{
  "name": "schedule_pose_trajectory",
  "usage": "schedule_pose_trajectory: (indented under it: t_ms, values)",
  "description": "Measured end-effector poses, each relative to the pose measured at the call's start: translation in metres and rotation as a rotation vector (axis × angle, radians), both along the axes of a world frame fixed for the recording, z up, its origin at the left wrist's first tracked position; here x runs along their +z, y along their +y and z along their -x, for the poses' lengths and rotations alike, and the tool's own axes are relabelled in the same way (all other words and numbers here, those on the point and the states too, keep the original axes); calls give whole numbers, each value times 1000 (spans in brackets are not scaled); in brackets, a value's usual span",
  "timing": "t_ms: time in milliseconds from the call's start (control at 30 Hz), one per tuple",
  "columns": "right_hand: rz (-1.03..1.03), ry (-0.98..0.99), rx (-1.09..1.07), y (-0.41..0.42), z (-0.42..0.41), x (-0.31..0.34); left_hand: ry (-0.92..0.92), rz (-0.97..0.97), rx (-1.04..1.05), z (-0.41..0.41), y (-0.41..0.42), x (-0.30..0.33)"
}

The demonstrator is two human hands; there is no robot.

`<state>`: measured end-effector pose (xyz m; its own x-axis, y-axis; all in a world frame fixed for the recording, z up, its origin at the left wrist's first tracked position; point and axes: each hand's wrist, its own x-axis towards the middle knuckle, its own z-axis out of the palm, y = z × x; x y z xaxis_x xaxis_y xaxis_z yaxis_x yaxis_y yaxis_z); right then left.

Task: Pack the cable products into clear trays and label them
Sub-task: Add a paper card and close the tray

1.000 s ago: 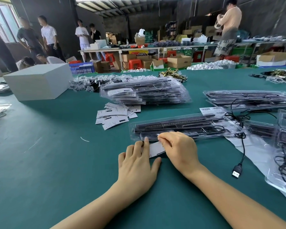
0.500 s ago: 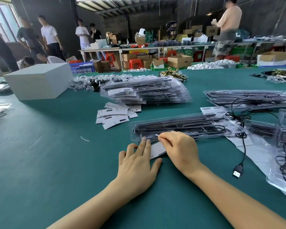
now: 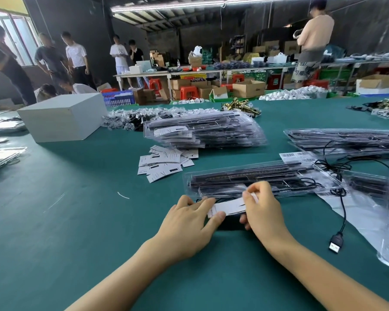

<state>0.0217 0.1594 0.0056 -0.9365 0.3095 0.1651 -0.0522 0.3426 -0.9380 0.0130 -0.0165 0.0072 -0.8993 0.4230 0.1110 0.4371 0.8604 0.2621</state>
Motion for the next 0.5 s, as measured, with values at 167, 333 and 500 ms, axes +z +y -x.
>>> schedule_pose_trajectory:
  t_ms: [167, 333, 500]
  values:
    - [576, -227, -95, 1, 1, 6, -58, -35, 11, 3, -3, 2]
    - [671, -292, -183, 4, 4, 9, -152, -65, -22, 5, -8, 5]
    - [685, -265, -213, 8, 4, 10, -177, 41, -154, 11, -19, 8]
